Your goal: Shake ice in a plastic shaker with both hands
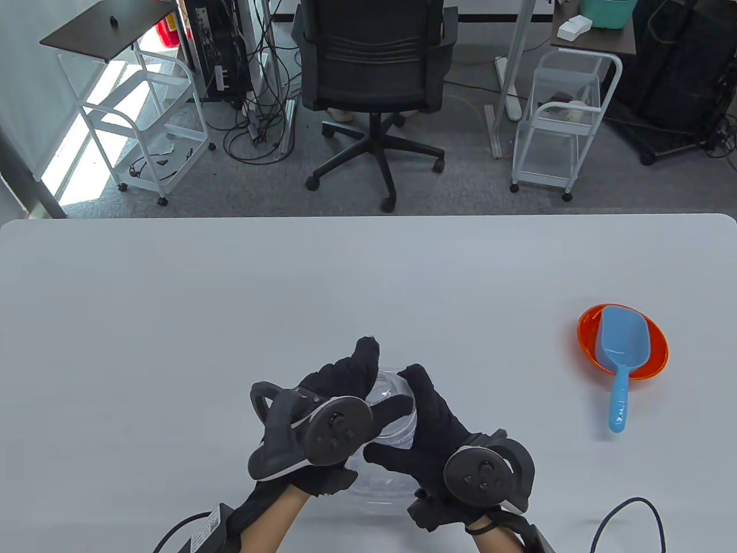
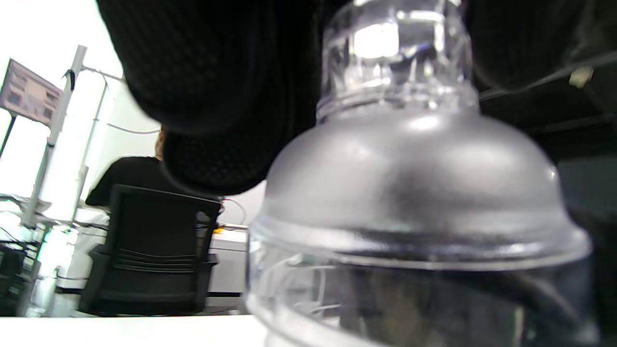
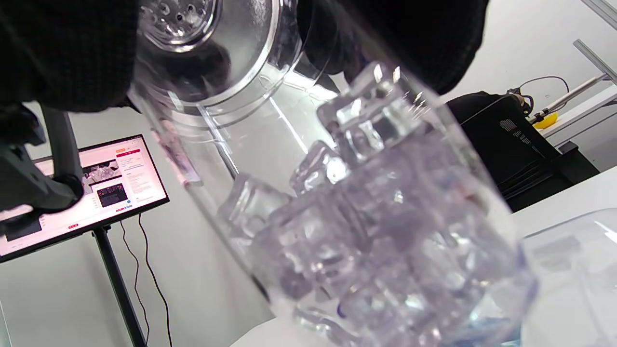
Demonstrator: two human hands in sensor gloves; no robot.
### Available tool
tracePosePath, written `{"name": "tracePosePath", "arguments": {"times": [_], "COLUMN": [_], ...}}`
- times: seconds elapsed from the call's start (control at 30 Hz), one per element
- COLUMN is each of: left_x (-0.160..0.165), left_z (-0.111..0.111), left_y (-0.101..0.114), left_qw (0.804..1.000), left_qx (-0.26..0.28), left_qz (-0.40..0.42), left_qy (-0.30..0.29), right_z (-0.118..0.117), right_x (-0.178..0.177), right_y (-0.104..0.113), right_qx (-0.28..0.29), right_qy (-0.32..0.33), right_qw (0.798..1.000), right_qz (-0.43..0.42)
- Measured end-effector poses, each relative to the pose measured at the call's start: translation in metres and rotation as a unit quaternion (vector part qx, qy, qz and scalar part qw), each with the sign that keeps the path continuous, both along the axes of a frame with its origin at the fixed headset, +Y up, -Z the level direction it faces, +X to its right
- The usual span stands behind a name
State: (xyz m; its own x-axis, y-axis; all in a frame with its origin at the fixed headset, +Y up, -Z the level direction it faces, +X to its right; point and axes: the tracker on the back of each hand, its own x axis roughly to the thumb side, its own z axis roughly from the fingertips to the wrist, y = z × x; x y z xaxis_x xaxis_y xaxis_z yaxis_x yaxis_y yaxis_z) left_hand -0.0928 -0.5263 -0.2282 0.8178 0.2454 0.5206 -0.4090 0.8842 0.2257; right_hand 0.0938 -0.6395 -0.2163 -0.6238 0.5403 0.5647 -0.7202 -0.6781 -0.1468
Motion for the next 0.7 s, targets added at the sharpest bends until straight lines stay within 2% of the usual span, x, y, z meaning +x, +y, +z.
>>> {"name": "tracePosePath", "arguments": {"times": [0.07,0.13,0.2,0.3,0.37,0.43,0.5,0.6,0.67,0.7], "left_x": [-0.015,-0.029,-0.037,-0.04,-0.037,-0.029,-0.017,0.007,0.011,0.011], "left_z": [-0.009,-0.018,-0.024,-0.032,-0.035,-0.034,-0.031,-0.024,-0.019,-0.015], "left_y": [-0.011,-0.029,-0.047,-0.075,-0.088,-0.098,-0.109,-0.118,-0.12,-0.12], "left_qw": [0.993,0.973,0.952,0.923,0.917,0.922,0.94,0.958,0.976,0.983], "left_qx": [-0.04,-0.076,-0.106,-0.165,-0.194,-0.212,-0.212,-0.149,-0.113,-0.065], "left_qz": [0.1,0.201,0.262,0.298,0.279,0.232,0.155,0.123,0.088,0.09], "left_qy": [-0.043,-0.086,-0.122,-0.182,-0.208,-0.226,-0.218,-0.211,-0.163,-0.149], "right_z": [-0.002,-0.006,-0.008,-0.013,-0.016,-0.019,-0.02,-0.016,-0.016,-0.017], "right_x": [0.004,0.009,0.012,0.017,0.02,0.023,0.025,0.021,0.02,0.02], "right_y": [0.0,-0.001,-0.002,-0.006,-0.009,-0.01,-0.009,-0.011,-0.013,-0.014], "right_qx": [-0.011,-0.032,-0.044,-0.063,-0.073,-0.085,-0.091,-0.079,-0.08,-0.087], "right_qy": [-0.001,0.006,0.007,-0.004,-0.015,-0.015,-0.003,-0.017,-0.014,-0.004], "right_qw": [1.0,0.998,0.996,0.994,0.993,0.99,0.984,0.99,0.99,0.988], "right_qz": [-0.02,-0.061,-0.082,-0.092,-0.094,-0.116,-0.15,-0.119,-0.116,-0.131]}}
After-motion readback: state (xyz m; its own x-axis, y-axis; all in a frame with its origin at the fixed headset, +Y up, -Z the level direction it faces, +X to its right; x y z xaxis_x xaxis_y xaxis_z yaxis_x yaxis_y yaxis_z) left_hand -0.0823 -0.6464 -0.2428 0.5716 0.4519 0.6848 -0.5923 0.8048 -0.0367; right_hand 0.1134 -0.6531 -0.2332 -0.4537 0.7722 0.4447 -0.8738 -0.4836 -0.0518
